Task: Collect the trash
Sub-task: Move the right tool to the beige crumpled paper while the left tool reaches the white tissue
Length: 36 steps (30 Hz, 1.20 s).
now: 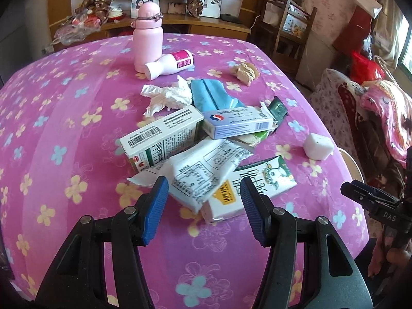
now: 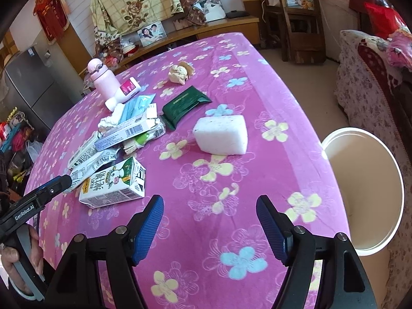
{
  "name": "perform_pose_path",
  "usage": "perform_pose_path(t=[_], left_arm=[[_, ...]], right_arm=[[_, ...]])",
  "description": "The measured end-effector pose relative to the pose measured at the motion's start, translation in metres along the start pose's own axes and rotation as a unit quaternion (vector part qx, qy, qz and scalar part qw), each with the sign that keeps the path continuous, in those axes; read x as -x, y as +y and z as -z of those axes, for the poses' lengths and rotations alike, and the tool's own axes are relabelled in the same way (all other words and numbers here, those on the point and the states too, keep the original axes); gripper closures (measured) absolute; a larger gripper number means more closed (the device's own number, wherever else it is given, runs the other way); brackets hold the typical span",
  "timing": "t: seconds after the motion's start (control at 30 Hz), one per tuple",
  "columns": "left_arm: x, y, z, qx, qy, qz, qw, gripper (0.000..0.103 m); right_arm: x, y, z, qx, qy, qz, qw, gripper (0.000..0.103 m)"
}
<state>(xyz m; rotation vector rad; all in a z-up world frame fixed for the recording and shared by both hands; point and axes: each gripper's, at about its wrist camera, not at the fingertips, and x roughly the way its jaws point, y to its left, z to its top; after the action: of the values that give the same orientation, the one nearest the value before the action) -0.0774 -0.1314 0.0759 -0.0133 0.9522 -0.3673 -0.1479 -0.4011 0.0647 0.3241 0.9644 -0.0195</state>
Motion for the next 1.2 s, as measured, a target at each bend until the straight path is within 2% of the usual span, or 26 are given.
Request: perform_pose_path(t=[0.23, 0.47, 0.77, 1.0, 1.2], left_arm=[[-0.001, 0.006, -0.004, -0.011, 0.003, -0.006, 0.9999, 0.046], [0.001, 0.035, -0.027, 0.026, -0.008, -0.014, 0.9995, 0.046], [-0.016, 0.056, -0.065, 0.031, -0.006, -0.038, 0.9988, 0.046], [-0.026, 0.050, -0.084, 0.030, -0.030, -0.045, 0.9981, 0.046], [-0.047, 0.057, -0.102, 0.034, -0.019, -0.044, 0.9983, 0.046]], right_arm=[[-0.001, 0.005, -0.002, 0.007, 0.003, -0.001, 1.000, 0.030], [-0.006, 0.012, -0.015, 0.021, 0.002, 0.000, 1.000, 0.029], [-0.027, 0.030, -0.064, 0.050, -0.014, -0.012, 0.999, 0.029], [-0.057, 0.054, -0.090, 0.075, -0.029, -0.018, 0.997, 0.029], [-0.082, 0.067, -0.122, 0.080, -0.029, -0.010, 0.996, 0.029]])
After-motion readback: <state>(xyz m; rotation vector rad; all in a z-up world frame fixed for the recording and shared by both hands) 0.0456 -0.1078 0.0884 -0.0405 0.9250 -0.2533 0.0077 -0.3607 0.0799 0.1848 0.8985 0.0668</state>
